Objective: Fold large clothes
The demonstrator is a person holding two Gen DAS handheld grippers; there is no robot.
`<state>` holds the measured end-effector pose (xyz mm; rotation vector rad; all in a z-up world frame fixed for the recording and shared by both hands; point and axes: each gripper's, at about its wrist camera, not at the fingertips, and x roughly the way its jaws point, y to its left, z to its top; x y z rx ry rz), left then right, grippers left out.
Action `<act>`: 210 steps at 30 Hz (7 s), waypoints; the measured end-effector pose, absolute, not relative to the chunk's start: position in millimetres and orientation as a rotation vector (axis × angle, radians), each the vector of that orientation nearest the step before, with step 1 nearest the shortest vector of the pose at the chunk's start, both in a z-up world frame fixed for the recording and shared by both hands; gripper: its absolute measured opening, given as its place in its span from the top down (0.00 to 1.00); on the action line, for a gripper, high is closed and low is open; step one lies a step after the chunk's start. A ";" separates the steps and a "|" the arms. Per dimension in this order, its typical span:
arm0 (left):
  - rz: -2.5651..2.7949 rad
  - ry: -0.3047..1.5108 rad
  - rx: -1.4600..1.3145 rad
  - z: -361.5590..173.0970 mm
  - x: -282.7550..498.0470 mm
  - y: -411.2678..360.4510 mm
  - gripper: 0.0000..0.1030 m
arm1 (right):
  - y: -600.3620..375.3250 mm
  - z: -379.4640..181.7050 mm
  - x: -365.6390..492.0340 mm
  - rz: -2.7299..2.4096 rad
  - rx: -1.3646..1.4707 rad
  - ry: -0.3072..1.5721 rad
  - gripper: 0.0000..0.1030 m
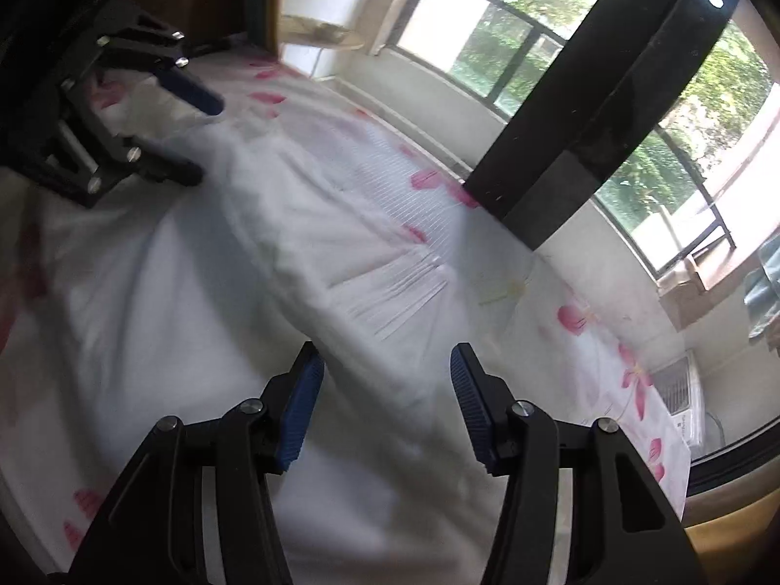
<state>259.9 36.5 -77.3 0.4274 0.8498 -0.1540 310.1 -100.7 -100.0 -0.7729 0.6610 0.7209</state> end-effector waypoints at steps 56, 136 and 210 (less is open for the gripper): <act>-0.085 0.932 0.071 -55.9 186.0 160.4 0.44 | -303.0 -85.5 342.4 0.300 -0.414 0.826 0.48; 0.122 0.970 0.191 -97.9 391.8 138.7 0.54 | -246.6 -102.5 411.2 0.290 -0.422 0.922 0.62; 0.179 0.856 -0.218 -79.5 22.5 98.7 0.52 | -387.5 -100.5 204.4 0.185 -0.143 0.910 0.65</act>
